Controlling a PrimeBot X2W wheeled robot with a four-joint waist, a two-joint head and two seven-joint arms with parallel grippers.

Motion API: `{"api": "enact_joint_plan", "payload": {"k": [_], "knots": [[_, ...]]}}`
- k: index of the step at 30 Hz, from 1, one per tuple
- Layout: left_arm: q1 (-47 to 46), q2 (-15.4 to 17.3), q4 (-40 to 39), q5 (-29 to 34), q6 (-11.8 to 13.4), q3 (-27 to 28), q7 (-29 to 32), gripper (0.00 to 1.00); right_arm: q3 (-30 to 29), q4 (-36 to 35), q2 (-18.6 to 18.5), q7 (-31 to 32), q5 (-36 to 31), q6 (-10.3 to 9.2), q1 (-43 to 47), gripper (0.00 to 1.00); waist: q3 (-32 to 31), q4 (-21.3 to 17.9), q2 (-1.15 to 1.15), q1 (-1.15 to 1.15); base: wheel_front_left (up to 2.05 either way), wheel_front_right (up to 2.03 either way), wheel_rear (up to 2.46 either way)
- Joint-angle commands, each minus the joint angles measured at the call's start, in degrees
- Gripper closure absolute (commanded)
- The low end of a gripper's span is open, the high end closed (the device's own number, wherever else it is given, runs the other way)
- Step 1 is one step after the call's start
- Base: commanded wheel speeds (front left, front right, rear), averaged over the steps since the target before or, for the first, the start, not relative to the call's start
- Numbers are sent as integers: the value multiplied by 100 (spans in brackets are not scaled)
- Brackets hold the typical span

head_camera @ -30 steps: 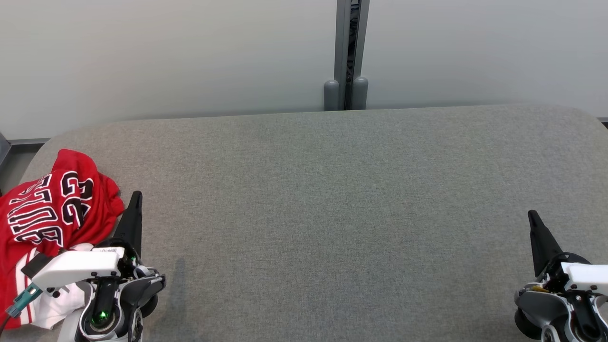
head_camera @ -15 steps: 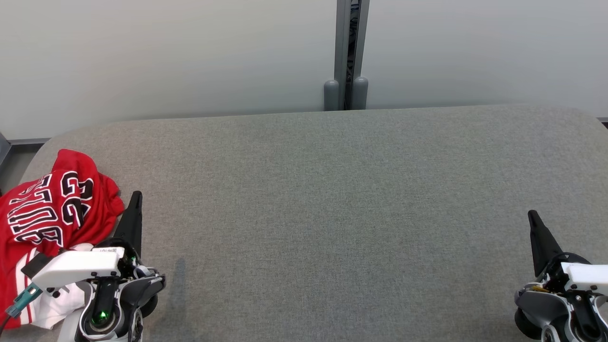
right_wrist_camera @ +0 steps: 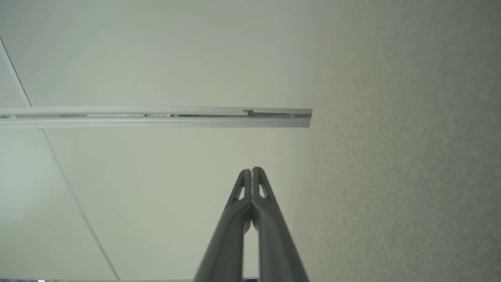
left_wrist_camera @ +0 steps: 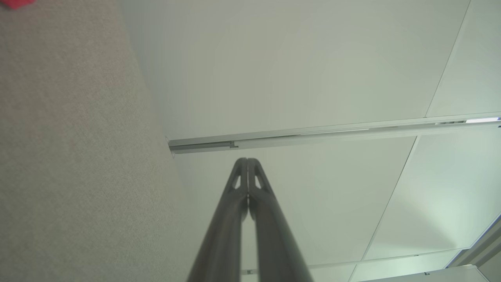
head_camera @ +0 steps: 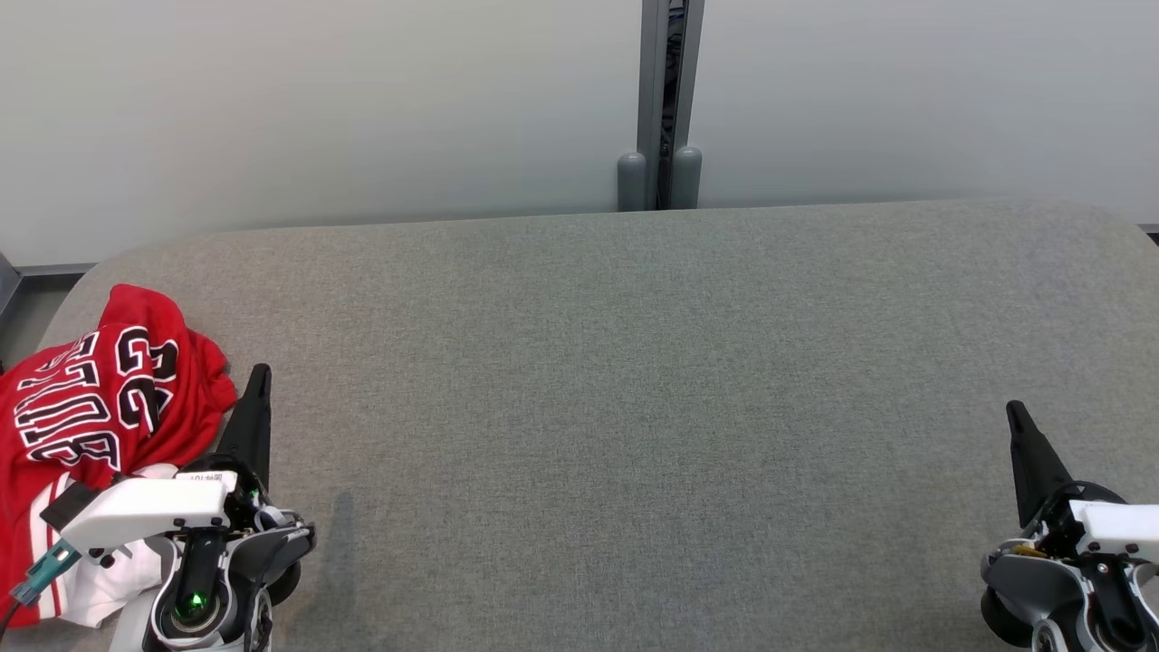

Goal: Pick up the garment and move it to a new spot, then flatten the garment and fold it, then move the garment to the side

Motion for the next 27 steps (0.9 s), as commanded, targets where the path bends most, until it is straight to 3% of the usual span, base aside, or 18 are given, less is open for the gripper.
{"api": "enact_joint_plan", "payload": {"k": [1, 18, 19, 27], "knots": [[-45, 30, -15, 15, -26, 11, -7, 100, 2, -10, -37, 19, 32, 0, -57, 100, 0, 0, 0, 0, 0, 0, 0], [-45, 30, -15, 15, -26, 11, -7, 100, 1, -10, -37, 19, 32, 0, -57, 100, 0, 0, 0, 0, 0, 0, 0], [0, 0, 0, 0, 0, 0, 0, 0, -1, 0, 0, 0, 0, 0, 0, 0, 0, 0, 0, 0, 0, 0, 0], [185, -38, -3, 22, 1, -138, -124, 0, 173, 64, 64, -114, 10, -1, 126, 0, 6, -1, 0, 0, 0, 0, 0]]}}
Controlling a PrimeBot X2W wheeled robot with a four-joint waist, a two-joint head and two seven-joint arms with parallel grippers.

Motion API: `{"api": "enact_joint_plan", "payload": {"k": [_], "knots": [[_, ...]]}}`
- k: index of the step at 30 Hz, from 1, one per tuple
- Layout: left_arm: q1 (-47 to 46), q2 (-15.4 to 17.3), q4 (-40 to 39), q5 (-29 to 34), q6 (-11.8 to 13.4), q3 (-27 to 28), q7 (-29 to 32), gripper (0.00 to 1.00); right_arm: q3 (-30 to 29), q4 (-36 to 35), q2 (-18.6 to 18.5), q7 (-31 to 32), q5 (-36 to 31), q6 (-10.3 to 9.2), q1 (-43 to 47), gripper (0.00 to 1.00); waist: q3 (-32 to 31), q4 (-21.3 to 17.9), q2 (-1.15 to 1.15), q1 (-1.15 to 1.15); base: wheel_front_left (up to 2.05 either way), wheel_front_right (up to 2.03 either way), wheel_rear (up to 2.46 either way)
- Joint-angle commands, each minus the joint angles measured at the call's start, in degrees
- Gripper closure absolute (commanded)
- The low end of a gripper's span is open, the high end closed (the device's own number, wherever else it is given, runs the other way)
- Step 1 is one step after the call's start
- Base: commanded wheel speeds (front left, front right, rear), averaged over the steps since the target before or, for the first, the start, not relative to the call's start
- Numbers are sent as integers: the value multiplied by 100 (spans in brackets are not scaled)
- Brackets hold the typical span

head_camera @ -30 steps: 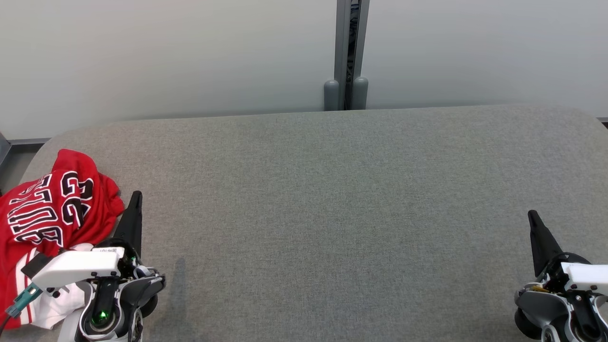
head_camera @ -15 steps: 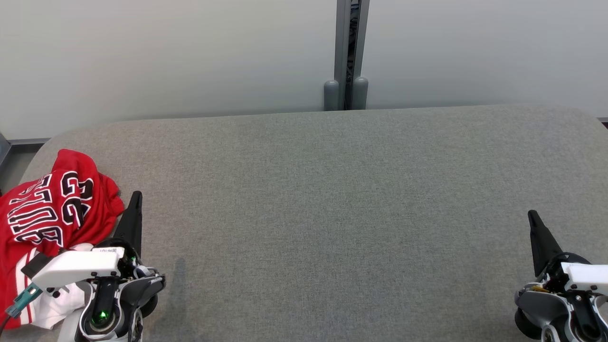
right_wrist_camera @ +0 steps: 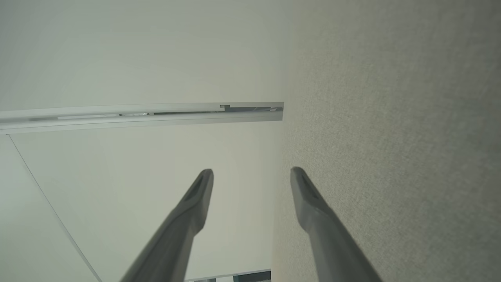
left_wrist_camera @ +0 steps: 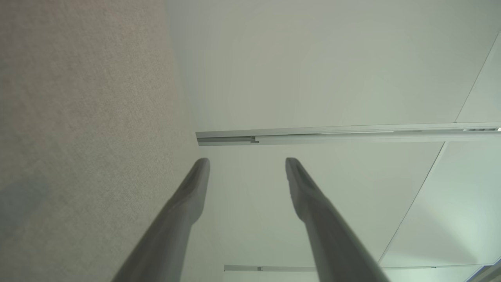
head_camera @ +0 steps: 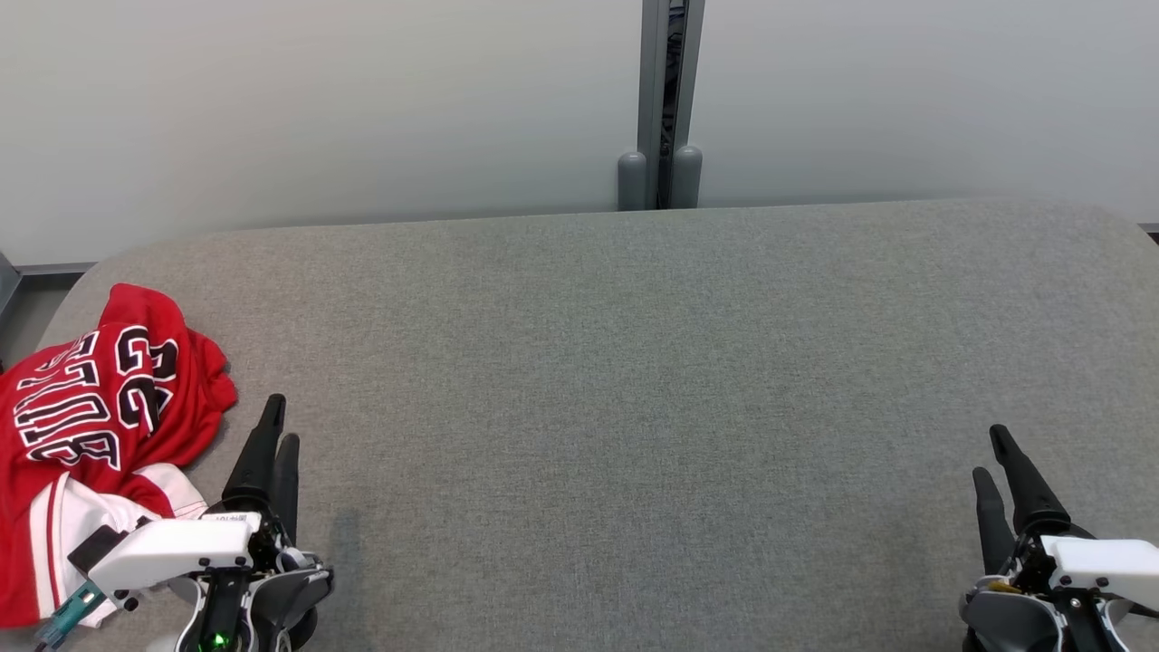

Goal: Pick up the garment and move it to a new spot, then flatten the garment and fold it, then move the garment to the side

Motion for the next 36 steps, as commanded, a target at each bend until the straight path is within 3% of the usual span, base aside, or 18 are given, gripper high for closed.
{"api": "enact_joint_plan", "payload": {"k": [1, 10, 20, 33, 36], "knots": [[-158, 43, -183, 40, -11, -59, -62, 0, 70, -138, -43, -81, 3, 20, -142, 0, 2, 0, 0, 0, 0, 0, 0], [-93, 132, -351, 529, -13, -309, -374, 0, 427, -162, -107, -337, -462, 21, -218, 0, 0, 3, 0, 0, 0, 0, 0], [-37, 93, -563, 1867, -14, -392, -645, 0, 623, -209, -86, -564, -1684, 23, -255, 0, 6, 32, 0, 0, 0, 0, 0], [108, 65, -930, 2892, -16, -543, -931, 0, 968, -359, -84, -808, -3052, 25, -338, 0, 9, 73, 0, 0, 0, 0, 0], [155, 69, -970, 3370, -17, -646, -1021, 0, 1053, -328, -88, -878, -3439, 26, -347, 0, 3, 83, 0, 0, 0, 0, 0]]}}
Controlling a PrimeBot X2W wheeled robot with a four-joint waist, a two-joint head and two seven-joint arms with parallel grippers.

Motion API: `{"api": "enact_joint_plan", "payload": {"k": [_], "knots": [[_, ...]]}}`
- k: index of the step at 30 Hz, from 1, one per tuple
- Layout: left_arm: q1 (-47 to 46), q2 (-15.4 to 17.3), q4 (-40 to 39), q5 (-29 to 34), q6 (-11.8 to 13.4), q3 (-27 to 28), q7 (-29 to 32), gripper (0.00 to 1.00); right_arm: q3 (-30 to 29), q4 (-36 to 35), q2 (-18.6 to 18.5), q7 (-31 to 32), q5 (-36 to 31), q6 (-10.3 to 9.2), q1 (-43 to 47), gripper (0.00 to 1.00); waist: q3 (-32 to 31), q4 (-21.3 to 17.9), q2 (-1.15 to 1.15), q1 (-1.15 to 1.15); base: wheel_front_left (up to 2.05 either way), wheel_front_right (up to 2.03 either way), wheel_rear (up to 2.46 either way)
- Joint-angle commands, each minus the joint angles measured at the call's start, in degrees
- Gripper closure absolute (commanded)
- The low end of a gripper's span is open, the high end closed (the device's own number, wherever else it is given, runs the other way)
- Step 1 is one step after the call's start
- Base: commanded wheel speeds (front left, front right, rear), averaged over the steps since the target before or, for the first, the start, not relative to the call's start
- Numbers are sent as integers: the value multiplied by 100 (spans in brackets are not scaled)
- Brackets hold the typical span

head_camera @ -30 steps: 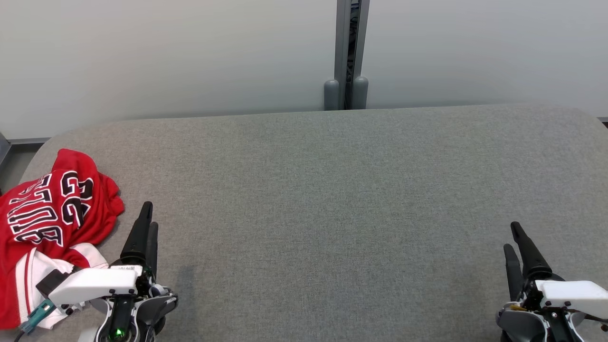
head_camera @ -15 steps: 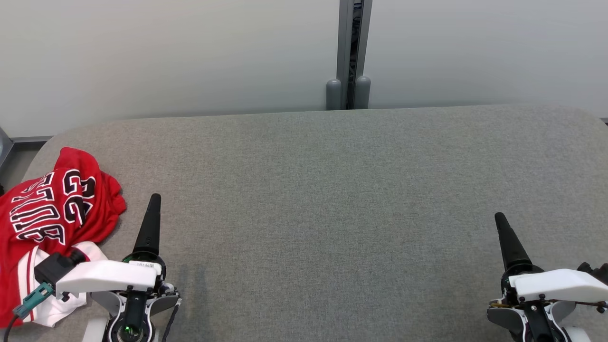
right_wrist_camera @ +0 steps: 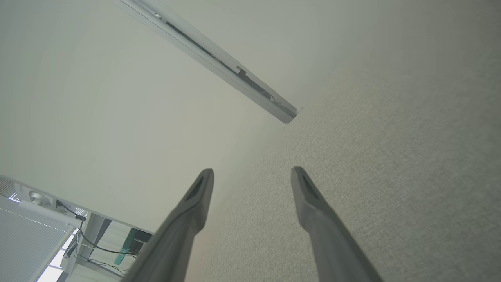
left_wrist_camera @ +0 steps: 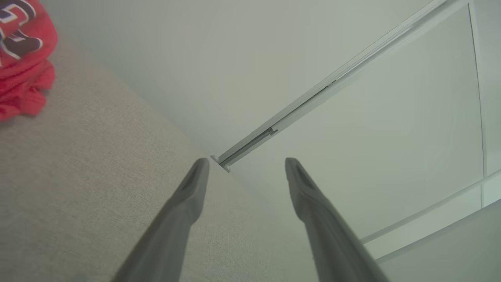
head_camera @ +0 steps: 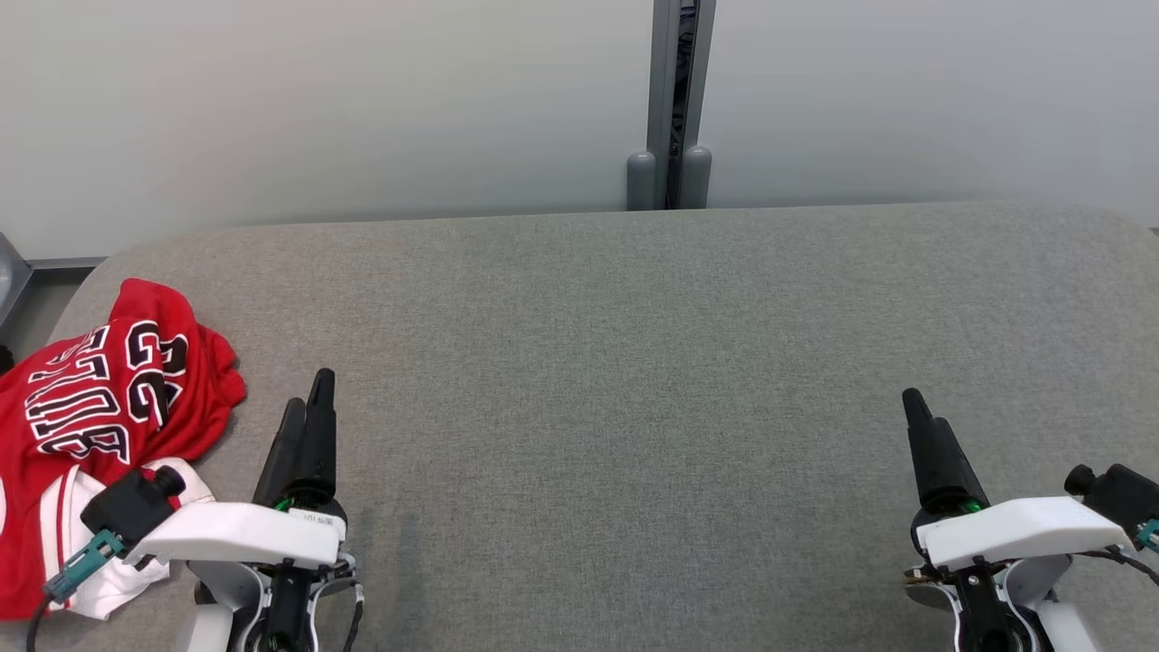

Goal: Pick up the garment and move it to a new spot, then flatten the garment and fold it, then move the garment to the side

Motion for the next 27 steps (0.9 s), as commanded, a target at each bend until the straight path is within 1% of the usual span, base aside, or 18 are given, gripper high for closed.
{"api": "enact_joint_plan", "payload": {"k": [1, 3, 6, 12, 17, 27], "knots": [[-24, 33, -92, 171, -14, -18, -53, 0, 24, -51, -48, -53, -174, 29, -142, 0, -1, 2, 0, 0, 0, 0, 0], [-26, 34, -159, 560, -15, 32, -117, 0, 85, -77, -51, -107, -496, 30, -152, 0, -3, 6, 0, 0, 0, 0, 0], [-1, 35, -212, 895, 31, 86, -175, 0, 194, -120, -53, -160, -894, 30, -183, 0, 2, 5, 0, 0, 0, 0, 0], [51, 39, -268, 1509, 154, 22, -295, 0, 283, -259, -60, -260, -1705, 31, -170, 0, 6, 7, 0, 0, 0, 0, 0], [93, 42, -280, 1877, 230, -14, -388, 0, 326, -320, -65, -337, -2082, 32, -141, 0, 8, 7, 0, 0, 0, 0, 0], [165, 47, -288, 2471, 304, -100, -567, 0, 259, -342, -73, -490, -2589, 34, -76, 0, 4, 19, 0, 0, 0, 0, 0]]}}
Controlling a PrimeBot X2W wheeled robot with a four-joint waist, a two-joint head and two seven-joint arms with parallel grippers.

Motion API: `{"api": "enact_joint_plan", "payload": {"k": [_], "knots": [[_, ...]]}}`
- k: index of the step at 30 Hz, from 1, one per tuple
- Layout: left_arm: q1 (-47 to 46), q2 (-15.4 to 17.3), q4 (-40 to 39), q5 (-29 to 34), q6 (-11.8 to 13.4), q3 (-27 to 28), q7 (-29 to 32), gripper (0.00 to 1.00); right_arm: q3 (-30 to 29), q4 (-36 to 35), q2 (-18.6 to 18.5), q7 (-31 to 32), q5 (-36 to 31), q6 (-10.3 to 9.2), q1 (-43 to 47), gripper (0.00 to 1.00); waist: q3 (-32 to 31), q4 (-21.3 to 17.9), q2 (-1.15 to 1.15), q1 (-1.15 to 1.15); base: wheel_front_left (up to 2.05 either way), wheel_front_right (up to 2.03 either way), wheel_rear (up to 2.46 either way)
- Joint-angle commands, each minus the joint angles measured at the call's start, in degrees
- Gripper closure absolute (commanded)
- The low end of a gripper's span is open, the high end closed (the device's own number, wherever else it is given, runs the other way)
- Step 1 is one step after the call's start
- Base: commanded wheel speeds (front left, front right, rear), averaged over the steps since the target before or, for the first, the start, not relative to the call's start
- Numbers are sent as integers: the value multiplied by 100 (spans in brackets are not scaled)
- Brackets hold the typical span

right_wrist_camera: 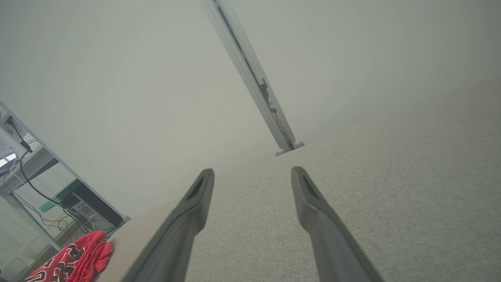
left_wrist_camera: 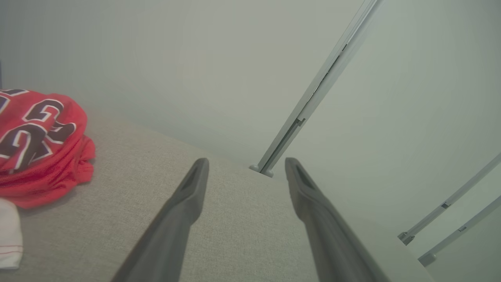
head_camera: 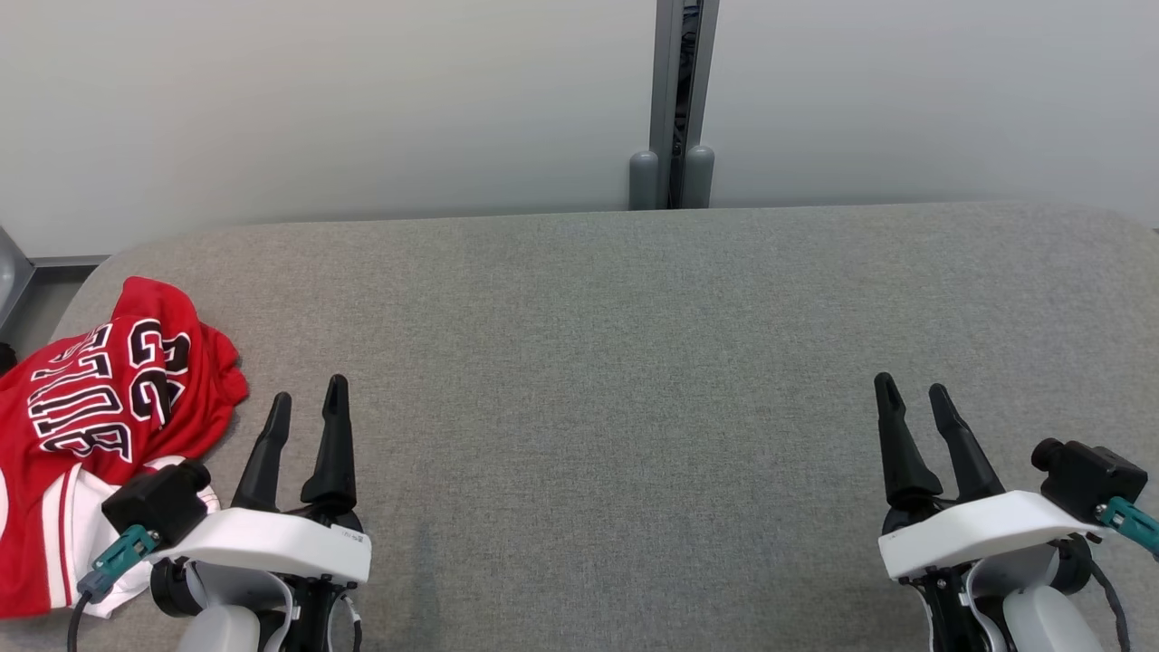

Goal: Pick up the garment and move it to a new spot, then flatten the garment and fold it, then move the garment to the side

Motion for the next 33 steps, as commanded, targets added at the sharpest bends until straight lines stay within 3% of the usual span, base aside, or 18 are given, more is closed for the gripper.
{"api": "enact_joint_plan", "payload": {"k": [1, 21, 33], "knots": [[-11, 28, -70, 150, 20, -15, -59, 0, 14, -74, -54, -74, -148, 33, -45, 0, -1, 2, 0, 0, 0, 0, 0], [55, 38, -74, 1274, -42, -230, -362, 0, 145, -174, -71, -322, -1308, 36, -14, 0, 8, 103, 0, 0, 0, 0, 0], [124, 42, -51, 1789, 55, -231, -521, 0, 64, -142, -77, -464, -1860, 35, 40, 0, -18, 136, 0, 0, 0, 0, 0]]}}
